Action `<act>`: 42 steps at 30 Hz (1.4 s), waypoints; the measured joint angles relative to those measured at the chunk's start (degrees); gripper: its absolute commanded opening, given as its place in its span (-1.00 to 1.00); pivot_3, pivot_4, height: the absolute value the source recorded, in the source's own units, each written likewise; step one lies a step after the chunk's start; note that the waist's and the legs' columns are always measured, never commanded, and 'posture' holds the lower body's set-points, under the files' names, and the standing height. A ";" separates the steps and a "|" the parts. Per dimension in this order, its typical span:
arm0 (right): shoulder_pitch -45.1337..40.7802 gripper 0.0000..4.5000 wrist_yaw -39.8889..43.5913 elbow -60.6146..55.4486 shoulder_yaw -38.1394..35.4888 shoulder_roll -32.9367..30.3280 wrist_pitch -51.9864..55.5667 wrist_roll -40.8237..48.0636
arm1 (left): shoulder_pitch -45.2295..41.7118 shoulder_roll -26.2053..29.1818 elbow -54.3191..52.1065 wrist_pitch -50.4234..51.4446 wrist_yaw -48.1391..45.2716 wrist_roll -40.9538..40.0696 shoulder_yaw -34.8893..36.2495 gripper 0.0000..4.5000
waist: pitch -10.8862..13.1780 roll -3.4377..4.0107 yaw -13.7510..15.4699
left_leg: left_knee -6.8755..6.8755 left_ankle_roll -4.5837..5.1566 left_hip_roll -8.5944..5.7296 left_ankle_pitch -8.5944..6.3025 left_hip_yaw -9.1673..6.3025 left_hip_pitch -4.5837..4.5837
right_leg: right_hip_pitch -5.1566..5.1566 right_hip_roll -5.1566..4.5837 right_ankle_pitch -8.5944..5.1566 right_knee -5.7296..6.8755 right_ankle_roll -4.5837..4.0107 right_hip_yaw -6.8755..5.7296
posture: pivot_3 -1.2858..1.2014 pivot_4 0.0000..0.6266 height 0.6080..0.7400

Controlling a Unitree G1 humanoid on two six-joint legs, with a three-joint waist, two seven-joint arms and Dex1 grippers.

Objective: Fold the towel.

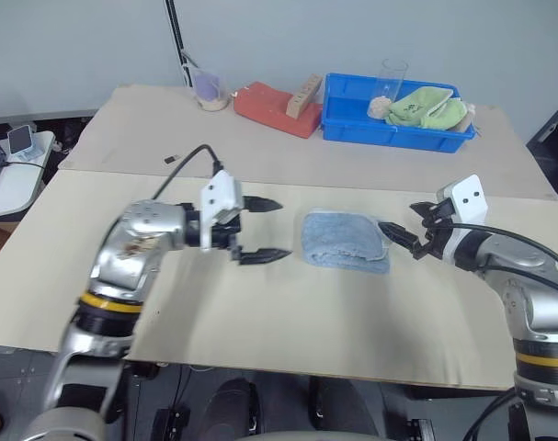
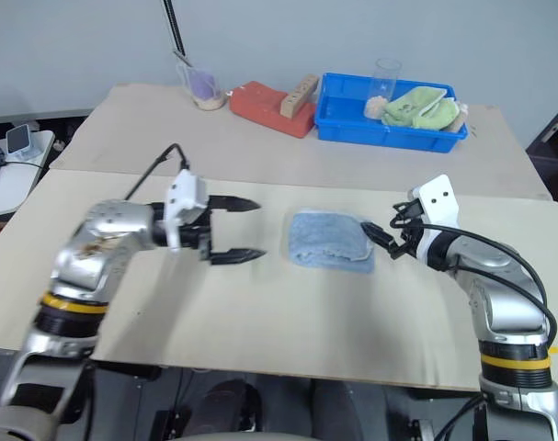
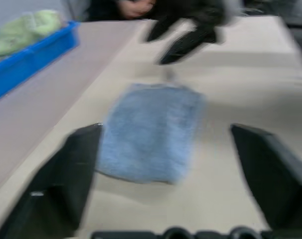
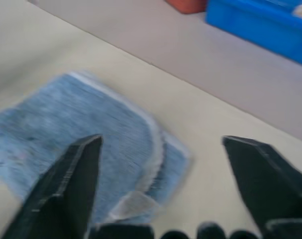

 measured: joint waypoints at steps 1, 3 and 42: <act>-0.66 0.98 0.35 1.23 0.04 -0.04 0.66 0.39 | 0.58 1.52 -1.69 1.28 -0.62 -1.61 1.33 1.00 | 0.00 0.00 0.04 | 0.01 0.00 0.00 0.00 0.00 0.01 | 0.01 -0.01 0.00 0.00 0.00 0.00 | 0.03 -0.52 -0.07; -2.65 0.98 0.49 4.62 0.63 0.12 1.27 0.48 | 1.58 3.53 -5.27 3.24 -1.32 -4.90 3.75 1.00 | 0.00 0.00 0.15 | 0.02 0.00 -0.02 0.00 0.02 0.01 | 0.02 -0.03 0.00 -0.01 0.00 0.02 | 0.03 -0.52 -0.07; -13.08 -0.45 -20.24 35.41 -11.04 9.77 -3.72 -1.86 | 8.48 3.06 -14.16 1.94 4.07 -12.96 5.62 1.00 | 0.02 0.03 -0.48 | -0.06 -0.07 -0.10 0.04 0.22 0.13 | 0.03 0.06 0.00 0.06 0.00 0.23 | 0.03 -0.52 -0.07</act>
